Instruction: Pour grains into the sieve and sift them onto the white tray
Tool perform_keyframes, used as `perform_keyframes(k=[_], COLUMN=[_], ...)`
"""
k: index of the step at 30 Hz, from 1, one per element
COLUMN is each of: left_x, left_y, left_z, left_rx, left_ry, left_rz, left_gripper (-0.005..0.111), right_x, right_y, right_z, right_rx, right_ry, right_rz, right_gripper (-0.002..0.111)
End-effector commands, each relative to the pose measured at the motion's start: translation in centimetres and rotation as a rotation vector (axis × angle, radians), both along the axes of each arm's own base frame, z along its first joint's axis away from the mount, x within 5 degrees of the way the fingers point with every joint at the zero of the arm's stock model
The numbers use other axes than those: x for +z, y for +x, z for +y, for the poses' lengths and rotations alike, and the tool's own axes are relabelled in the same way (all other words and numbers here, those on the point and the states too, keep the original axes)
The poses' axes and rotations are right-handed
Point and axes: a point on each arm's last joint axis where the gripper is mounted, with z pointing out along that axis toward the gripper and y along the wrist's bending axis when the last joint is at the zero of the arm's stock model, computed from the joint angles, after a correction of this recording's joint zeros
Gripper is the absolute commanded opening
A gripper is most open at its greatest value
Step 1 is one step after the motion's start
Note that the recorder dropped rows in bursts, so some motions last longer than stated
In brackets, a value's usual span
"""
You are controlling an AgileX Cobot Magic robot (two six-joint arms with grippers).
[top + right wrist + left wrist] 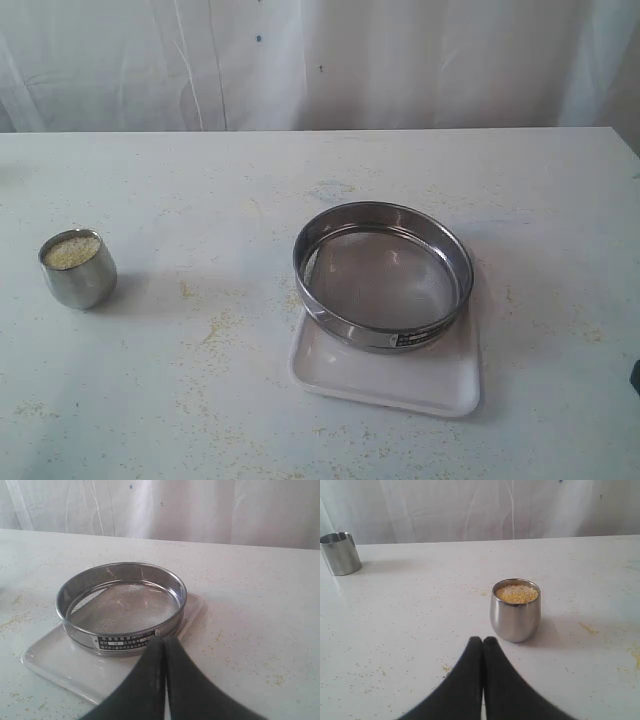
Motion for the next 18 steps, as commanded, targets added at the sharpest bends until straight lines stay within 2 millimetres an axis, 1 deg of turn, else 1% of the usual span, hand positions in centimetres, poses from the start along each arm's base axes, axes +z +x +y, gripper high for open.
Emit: perform_keyframes(k=[1, 3, 4, 5, 7, 9, 15, 17, 18], left_x=[0.2, 0.5, 0.5, 0.5, 1.1, 1.5, 1.6, 1.7, 2.1], left_y=[0.0, 0.1, 0.1, 0.1, 0.0, 0.0, 0.0, 0.0, -0.1], left_z=[-0.1, -0.2, -0.2, -0.2, -0.3, -0.3, -0.3, -0.3, -0.3], left_rx=[0.024, 0.045, 0.054, 0.060, 0.059, 0.054, 0.053, 0.057, 0.055], left_ry=[-0.238, -0.522, -0.636, -0.688, -0.728, -0.725, -0.722, -0.772, -0.799], left_rz=[-0.054, -0.108, -0.125, -0.129, -0.147, -0.160, -0.156, -0.165, -0.177], left_gripper=[0.000, 0.000, 0.000, 0.000, 0.000, 0.000, 0.000, 0.000, 0.000], right_x=[-0.1, -0.1, -0.1, -0.1, -0.1, -0.1, -0.1, -0.1, -0.1], right_y=[0.0, 0.0, 0.0, 0.0, 0.0, 0.0, 0.0, 0.0, 0.0], right_z=[0.0, 0.0, 0.0, 0.0, 0.0, 0.0, 0.0, 0.0, 0.0], right_rx=[-0.004, -0.004, -0.004, -0.004, -0.004, -0.004, -0.004, -0.004, -0.004], right_ry=[0.001, 0.001, 0.001, 0.001, 0.001, 0.001, 0.001, 0.001, 0.001], right_rz=[-0.006, -0.006, -0.006, -0.006, -0.006, -0.006, -0.006, -0.006, -0.006], right_gripper=[0.000, 0.000, 0.000, 0.000, 0.000, 0.000, 0.000, 0.000, 0.000])
